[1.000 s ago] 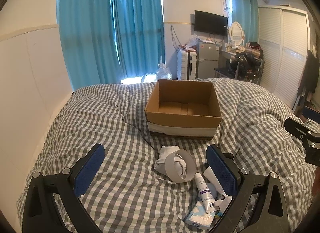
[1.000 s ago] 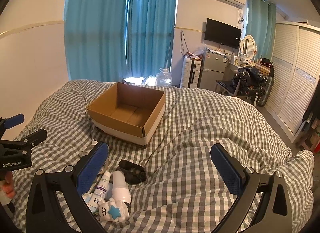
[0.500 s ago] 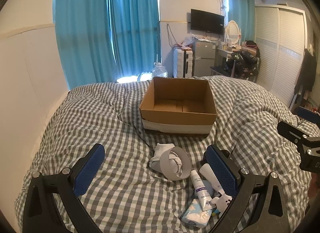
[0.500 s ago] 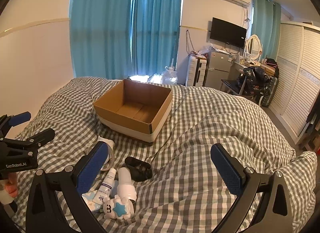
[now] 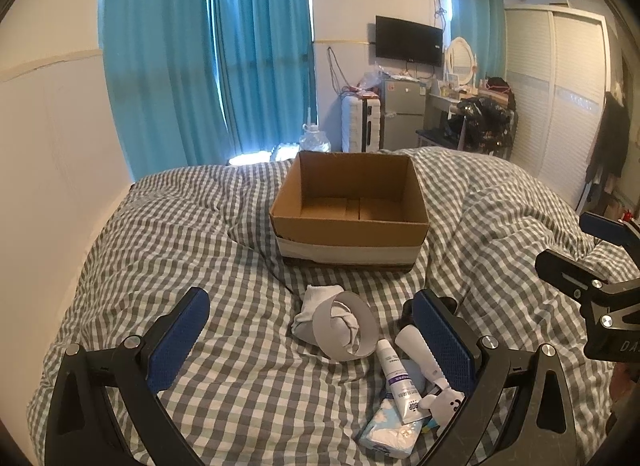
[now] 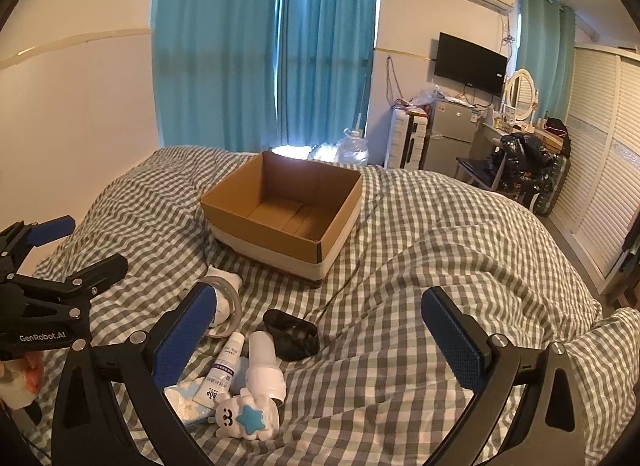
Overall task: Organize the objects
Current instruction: 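Move both tools toward the white tape roll and black eyeglass case, then grasp the white tape roll with left gripper while right gripper grasps the black eyeglass case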
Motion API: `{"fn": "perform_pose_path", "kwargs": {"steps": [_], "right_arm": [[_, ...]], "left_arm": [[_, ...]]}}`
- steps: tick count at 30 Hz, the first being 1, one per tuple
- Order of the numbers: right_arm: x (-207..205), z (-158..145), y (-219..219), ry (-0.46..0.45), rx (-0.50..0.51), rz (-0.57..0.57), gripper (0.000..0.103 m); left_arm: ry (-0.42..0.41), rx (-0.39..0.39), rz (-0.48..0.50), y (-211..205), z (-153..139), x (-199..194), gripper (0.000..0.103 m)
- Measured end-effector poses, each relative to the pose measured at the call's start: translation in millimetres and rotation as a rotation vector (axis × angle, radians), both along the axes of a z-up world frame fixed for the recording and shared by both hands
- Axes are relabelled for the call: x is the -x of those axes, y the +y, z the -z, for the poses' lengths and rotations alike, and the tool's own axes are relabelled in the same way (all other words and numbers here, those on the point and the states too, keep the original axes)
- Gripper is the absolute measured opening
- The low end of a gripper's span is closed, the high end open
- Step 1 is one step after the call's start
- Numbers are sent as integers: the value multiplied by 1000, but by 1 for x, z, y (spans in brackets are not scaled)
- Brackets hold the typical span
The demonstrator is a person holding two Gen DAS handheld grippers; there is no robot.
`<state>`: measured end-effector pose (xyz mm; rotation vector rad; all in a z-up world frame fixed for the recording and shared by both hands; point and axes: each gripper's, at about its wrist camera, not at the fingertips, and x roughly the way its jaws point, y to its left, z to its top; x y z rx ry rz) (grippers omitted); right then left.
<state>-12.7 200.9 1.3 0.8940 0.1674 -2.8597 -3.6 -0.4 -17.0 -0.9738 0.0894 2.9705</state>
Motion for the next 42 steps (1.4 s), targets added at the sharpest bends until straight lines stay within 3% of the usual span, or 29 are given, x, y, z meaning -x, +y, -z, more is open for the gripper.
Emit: {"fn": "perform_pose_path", "kwargs": {"steps": [13,25,30,32,34,40,41,42], "right_arm": [[38,36,6,-103,7,0,103],[80,89,13,-225,13,2,103],[90,103,17,-268,42,-6,103],[97,110,16,-296,43,-20,103],[105,115,11,-321,46,-40,100],[129,135,-12,-393,32,-103,94],[132,141,-16,-409,27,-112,92],[136,144,-18,-424,23,-115,84]], "left_arm": [[-109,2,-3,2,40,34,103],[-269,17,34,17,108,78,103],[-339,-12,-55,2,124,100,101],[-348,-22,-72,-3,125,105,93],[-358,-10,-80,-5,128,108,74],[-371,-69,-30,-8,133,115,38],[-371,-69,-23,-7,134,115,35],[-369,-70,-21,-6,133,114,28]]}}
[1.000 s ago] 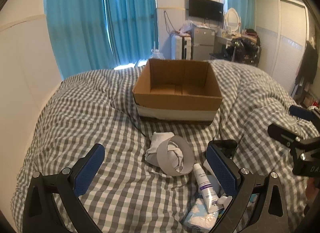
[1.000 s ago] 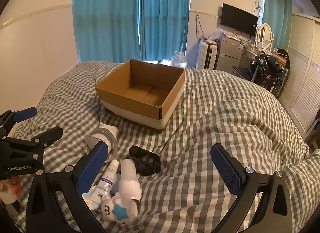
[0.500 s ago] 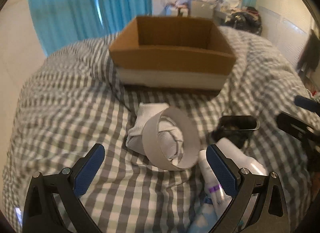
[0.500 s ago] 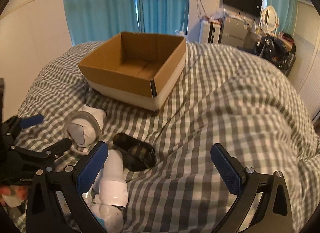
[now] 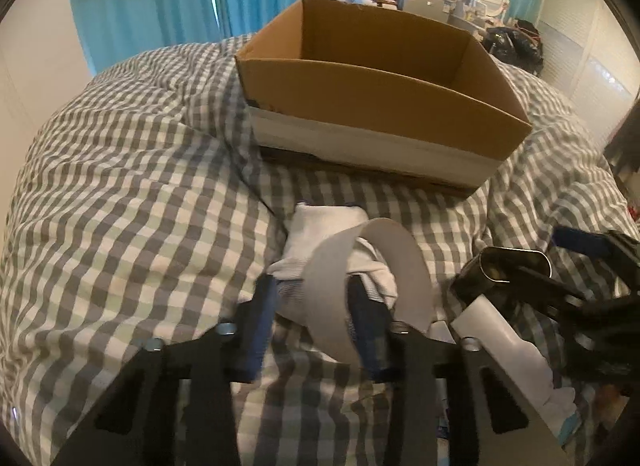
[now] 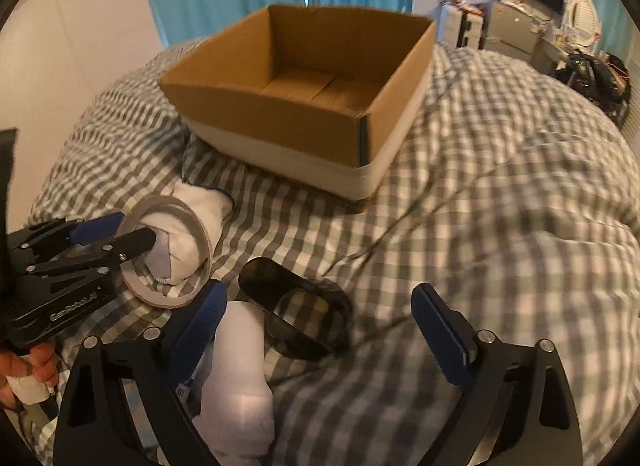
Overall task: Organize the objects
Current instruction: 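Grasp the white tape roll with left gripper while right gripper grasps the black eyeglass case, then carry tape roll and eyeglass case over the box and open both grippers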
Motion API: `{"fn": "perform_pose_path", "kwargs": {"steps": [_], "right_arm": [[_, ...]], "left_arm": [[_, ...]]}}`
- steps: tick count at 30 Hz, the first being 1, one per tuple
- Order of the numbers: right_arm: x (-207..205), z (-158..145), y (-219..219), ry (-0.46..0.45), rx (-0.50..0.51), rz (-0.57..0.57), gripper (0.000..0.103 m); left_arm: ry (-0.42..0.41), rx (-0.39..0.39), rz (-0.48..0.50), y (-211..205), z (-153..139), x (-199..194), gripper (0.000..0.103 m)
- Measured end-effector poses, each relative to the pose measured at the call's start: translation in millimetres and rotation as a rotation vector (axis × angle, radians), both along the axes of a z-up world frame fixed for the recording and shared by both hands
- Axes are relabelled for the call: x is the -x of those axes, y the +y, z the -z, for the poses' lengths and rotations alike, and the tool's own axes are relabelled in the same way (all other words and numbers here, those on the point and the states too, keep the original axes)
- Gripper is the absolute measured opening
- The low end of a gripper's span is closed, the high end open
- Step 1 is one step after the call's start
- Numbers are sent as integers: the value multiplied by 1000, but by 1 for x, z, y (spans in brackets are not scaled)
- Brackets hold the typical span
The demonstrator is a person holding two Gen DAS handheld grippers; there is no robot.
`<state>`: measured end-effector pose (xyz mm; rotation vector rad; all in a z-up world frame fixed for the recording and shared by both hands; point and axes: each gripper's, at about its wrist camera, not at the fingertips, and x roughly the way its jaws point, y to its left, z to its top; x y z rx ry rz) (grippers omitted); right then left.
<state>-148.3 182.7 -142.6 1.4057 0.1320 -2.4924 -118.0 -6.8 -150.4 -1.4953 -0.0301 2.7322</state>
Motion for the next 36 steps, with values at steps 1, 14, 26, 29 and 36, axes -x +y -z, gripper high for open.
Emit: {"fn": "perform_pose_path", "kwargs": {"steps": [1,14,26,29,36], "right_arm": [[2,4,-1,-13,-3,-1,74],[-6,17,4,-72,-10,5,17],[-25,13,1,-29,-80,16,6],[-34,1,6,10,-71,30,6],[-50,-24,13,70,-60,66,5]], "left_arm": [[4,-2,2,1,-1,-1,22],[37,13,-24,-9,-18,-24,8],[82,-6,-67,-24,-36,-46,8],[93,-11,-56,-23,-43,-51,8],[134,5,-41,-21,-65,-62,8]]}}
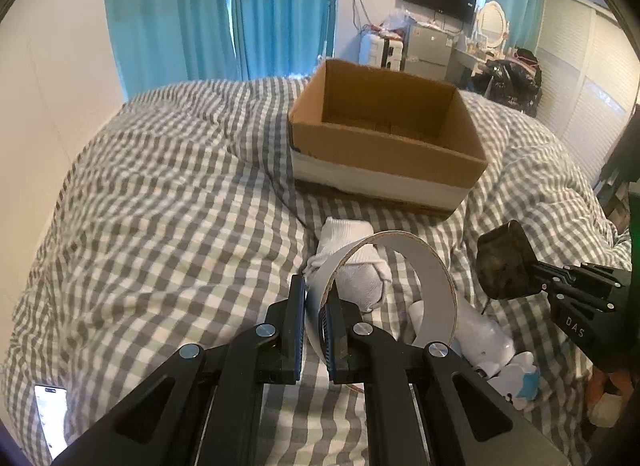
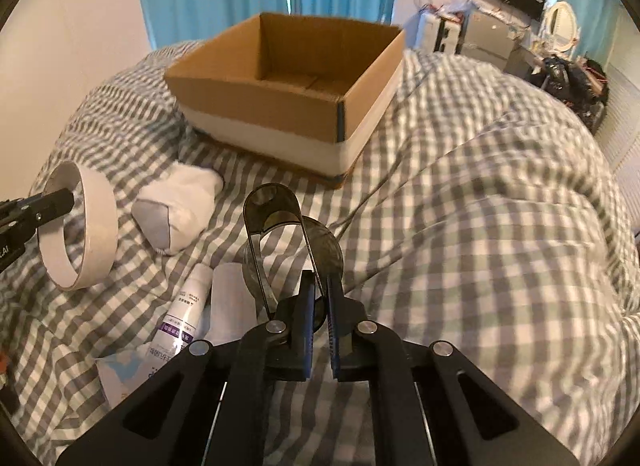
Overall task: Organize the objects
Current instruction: 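Carry tape roll and eyeglass case over the box and open both grippers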
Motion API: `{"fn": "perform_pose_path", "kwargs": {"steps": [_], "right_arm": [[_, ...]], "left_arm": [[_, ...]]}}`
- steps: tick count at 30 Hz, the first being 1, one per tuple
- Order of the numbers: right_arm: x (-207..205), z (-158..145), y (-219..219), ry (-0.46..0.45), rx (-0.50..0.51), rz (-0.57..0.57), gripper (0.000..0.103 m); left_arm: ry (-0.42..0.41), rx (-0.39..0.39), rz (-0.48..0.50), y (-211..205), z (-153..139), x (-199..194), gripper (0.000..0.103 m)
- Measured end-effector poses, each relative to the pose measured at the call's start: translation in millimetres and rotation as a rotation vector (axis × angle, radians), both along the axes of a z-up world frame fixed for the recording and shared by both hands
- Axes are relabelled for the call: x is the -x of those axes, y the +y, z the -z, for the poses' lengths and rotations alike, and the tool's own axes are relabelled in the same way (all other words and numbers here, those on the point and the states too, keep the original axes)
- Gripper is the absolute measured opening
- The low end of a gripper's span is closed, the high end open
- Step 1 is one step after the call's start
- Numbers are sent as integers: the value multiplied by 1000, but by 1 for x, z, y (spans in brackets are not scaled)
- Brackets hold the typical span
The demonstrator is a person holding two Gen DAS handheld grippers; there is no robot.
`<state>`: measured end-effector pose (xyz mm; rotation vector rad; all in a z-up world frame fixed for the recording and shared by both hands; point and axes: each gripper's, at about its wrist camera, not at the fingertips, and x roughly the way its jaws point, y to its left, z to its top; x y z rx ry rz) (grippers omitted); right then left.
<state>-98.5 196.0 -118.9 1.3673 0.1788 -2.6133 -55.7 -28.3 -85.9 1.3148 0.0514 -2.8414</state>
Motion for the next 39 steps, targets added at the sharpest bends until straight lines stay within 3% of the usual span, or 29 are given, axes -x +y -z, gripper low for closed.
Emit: {"fn": "perform_pose_path", "kwargs": {"steps": [9,16,23,31,39], "right_arm": [[-18,-44,4,87,29,-9,5],[-19,-87,0,161,36,-39,5],[0,-134,-9,244,13,-74,5],[57,-169,-17,297,-3,-82,5],[137,-154,-36,262,-28,-101,5]], "left_arm": [[74,4,26,3,-41,-1,8],[113,-11,52,0,-81,25,8],[167,69,57,4,-120,63,8],[180,137,78,12,-133,118,8],[142,161,94,20,-110,189,8]]}}
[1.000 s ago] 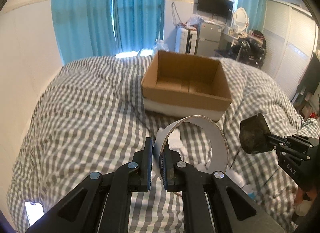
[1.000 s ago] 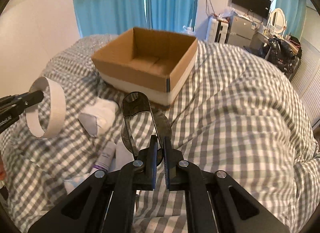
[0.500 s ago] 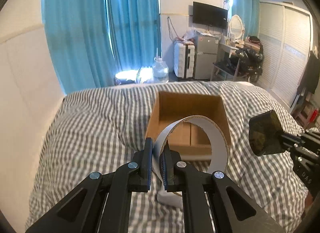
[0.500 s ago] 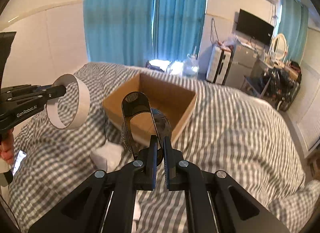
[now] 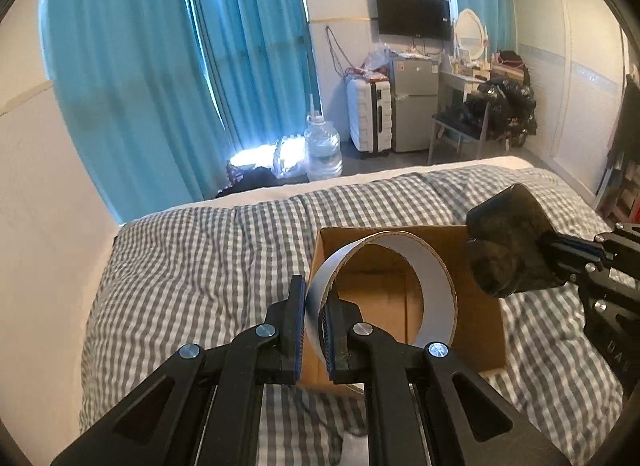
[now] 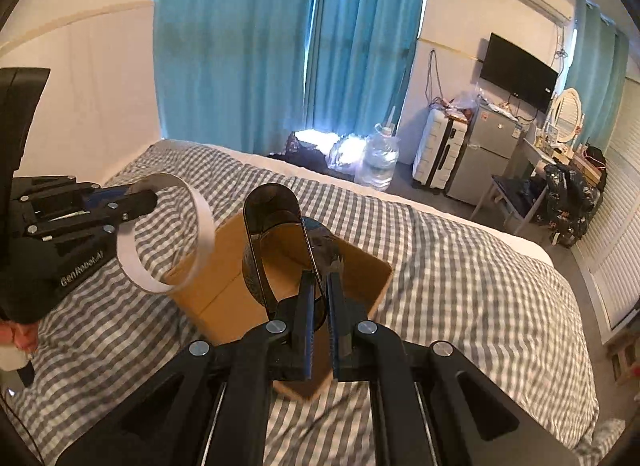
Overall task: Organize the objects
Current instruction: 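Carry tape roll and eyeglass case over the box and open both grippers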
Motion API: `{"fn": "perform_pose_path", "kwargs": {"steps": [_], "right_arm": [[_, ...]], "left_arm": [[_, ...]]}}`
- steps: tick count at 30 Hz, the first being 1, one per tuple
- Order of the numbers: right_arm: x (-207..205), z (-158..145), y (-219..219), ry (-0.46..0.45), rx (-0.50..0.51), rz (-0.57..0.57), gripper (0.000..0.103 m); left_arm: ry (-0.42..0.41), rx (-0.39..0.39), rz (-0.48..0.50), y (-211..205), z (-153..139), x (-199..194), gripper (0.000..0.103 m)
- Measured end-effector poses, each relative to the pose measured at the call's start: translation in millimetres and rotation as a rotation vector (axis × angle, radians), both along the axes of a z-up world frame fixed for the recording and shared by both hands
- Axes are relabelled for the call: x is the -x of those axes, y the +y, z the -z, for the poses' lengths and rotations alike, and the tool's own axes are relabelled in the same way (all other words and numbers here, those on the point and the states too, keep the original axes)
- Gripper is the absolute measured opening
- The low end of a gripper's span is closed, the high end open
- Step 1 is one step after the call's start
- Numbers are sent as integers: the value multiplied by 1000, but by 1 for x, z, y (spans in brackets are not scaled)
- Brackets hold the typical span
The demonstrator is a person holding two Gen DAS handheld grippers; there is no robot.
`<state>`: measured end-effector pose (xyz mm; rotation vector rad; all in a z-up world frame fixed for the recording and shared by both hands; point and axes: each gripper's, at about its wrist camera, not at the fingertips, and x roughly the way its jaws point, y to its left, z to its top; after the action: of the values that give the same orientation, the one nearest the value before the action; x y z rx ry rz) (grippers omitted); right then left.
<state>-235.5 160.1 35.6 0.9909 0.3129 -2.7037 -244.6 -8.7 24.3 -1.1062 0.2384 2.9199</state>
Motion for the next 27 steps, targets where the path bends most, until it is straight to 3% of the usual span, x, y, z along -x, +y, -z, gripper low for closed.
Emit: {"fn": "perform_pose_path", "kwargs": {"steps": [8,12,17,27], "right_arm": [[67,51,2,-77,18,23,5],[92,83,6,-113,-12,38,5],[112,116,11,-153,-20,31,5],[114,134,8,-169,-24,-3,6]], "left_arm": [[-75,33,3,9,54,61,8],[-94,23,25,9,79,76,8],[-94,72,41,21,99,85,8],[-150,47,62,26,129,93,8]]}}
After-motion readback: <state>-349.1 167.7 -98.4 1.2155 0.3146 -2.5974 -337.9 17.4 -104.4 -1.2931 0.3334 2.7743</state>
